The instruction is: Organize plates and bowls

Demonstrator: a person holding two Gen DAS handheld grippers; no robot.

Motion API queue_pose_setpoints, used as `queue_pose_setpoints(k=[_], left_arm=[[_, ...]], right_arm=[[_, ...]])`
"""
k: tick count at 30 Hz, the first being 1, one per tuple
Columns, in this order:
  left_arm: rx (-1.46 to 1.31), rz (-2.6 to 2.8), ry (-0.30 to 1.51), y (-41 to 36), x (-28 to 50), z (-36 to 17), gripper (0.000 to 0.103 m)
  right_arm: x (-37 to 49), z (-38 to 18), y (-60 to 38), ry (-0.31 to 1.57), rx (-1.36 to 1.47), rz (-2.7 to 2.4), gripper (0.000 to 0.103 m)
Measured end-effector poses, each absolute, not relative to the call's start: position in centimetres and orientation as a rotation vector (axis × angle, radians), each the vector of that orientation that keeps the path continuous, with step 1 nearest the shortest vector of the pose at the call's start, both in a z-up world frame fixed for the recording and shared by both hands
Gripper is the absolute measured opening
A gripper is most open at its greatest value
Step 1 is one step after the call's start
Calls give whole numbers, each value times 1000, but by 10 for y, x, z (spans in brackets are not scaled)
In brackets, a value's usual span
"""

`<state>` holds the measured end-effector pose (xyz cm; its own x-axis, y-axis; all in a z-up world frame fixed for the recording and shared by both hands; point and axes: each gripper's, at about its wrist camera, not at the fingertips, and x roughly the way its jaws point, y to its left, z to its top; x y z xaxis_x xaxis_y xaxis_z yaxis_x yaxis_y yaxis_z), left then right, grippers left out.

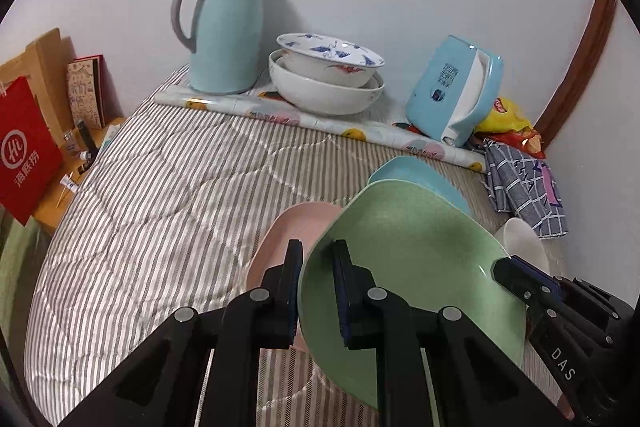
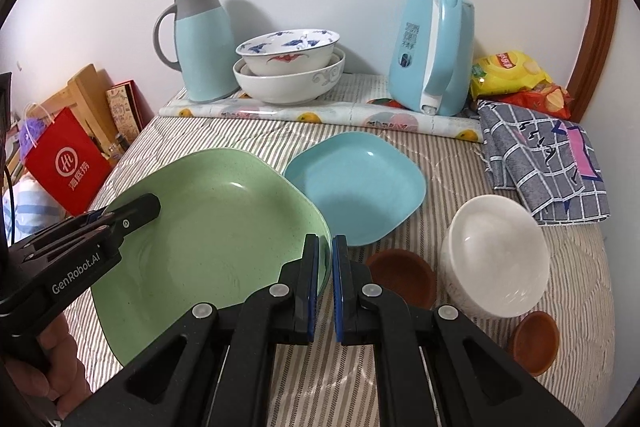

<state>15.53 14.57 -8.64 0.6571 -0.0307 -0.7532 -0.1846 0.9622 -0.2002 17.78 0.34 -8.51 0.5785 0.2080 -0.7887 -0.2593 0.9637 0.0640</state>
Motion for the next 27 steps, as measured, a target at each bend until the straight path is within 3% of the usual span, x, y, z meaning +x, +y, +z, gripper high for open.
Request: queue_pose_setpoints(k=[27], left_arm=[[-276, 181, 952, 178, 170, -149, 15]], right_arm=[[207, -151, 49, 1015, -167, 344, 6]])
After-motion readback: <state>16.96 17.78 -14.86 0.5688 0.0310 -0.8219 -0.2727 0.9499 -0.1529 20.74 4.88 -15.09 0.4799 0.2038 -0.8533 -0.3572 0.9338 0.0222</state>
